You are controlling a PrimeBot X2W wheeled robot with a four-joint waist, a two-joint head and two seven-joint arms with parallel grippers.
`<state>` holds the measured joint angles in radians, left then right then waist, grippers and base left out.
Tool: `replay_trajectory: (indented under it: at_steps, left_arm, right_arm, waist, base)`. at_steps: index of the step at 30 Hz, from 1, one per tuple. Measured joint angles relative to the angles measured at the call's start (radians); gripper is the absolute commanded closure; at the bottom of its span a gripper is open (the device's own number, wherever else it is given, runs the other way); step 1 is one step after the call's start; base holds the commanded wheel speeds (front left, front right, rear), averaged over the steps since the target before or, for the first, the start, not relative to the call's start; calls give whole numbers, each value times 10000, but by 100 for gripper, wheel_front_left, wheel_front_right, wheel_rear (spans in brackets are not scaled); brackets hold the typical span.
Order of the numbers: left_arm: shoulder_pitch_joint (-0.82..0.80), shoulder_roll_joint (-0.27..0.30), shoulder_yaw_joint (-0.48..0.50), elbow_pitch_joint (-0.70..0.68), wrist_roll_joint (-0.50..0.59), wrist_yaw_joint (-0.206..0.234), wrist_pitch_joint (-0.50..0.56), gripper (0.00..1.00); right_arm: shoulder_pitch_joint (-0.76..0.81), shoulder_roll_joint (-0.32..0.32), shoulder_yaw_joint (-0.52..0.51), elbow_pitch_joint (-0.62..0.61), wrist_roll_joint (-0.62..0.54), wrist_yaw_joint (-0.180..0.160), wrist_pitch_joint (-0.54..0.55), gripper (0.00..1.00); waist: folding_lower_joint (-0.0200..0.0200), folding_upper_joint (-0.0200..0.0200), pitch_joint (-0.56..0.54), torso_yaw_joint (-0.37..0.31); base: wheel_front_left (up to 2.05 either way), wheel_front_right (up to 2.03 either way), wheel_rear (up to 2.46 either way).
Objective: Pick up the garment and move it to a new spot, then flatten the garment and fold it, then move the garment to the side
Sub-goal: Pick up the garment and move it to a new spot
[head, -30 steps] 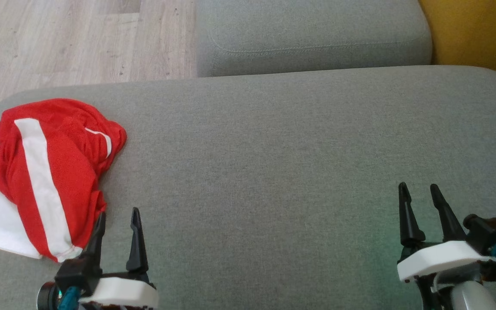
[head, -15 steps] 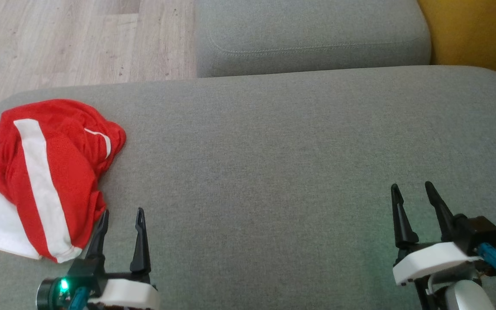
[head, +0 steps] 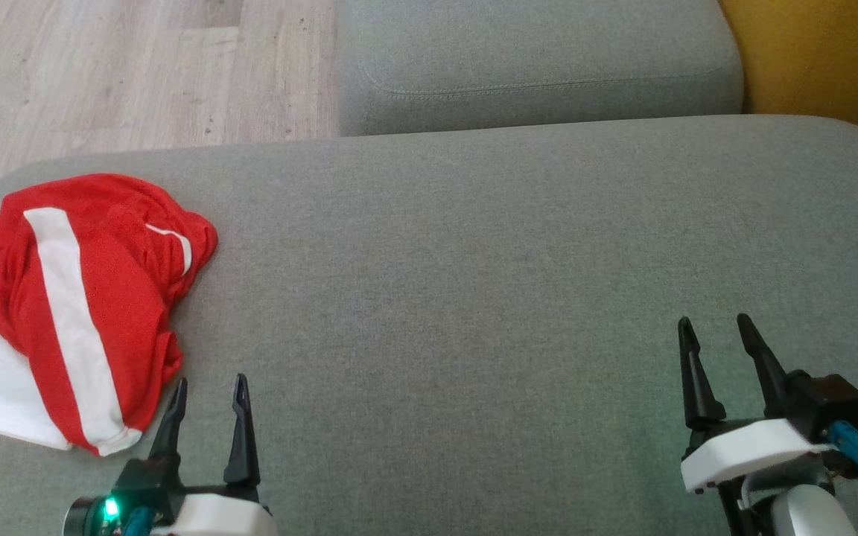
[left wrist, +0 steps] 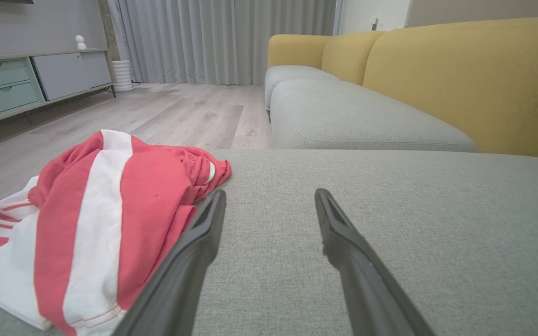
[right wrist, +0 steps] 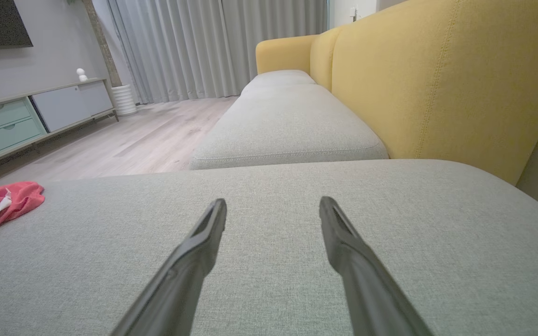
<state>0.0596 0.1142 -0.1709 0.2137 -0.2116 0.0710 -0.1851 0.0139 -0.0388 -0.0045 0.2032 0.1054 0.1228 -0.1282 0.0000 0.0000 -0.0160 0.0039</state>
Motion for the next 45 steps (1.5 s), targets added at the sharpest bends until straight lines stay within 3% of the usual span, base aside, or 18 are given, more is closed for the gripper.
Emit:
replay_trajectory:
  at_steps: [6,11,34,45]
  left_arm:
    - [1,10,-67,-12,0,8,-10,0]
    - [-1,48,-157,-54,2,100,-10,0]
    - [535,566,-17,-947,0,527,443,0]
    - [670,579,-31,-1252,-13,662,554,0]
  right_arm:
    - [32,-4,-71,0,0,0,-44,0]
    - [278,-8,-104,-19,0,0,-42,0]
    - [343,-6,382,194,370,0,-215,0]
    - [185,-6,491,272,368,2,-215,0]
  waist:
    - [0,0,-6,141]
    - [0,0,-1,643]
    - [-1,0,-125,4885]
    - [0,0,-67,5045]
  base:
    - [0,0,0]
    - [0,0,0]
    - [0,0,0]
    - [0,0,0]
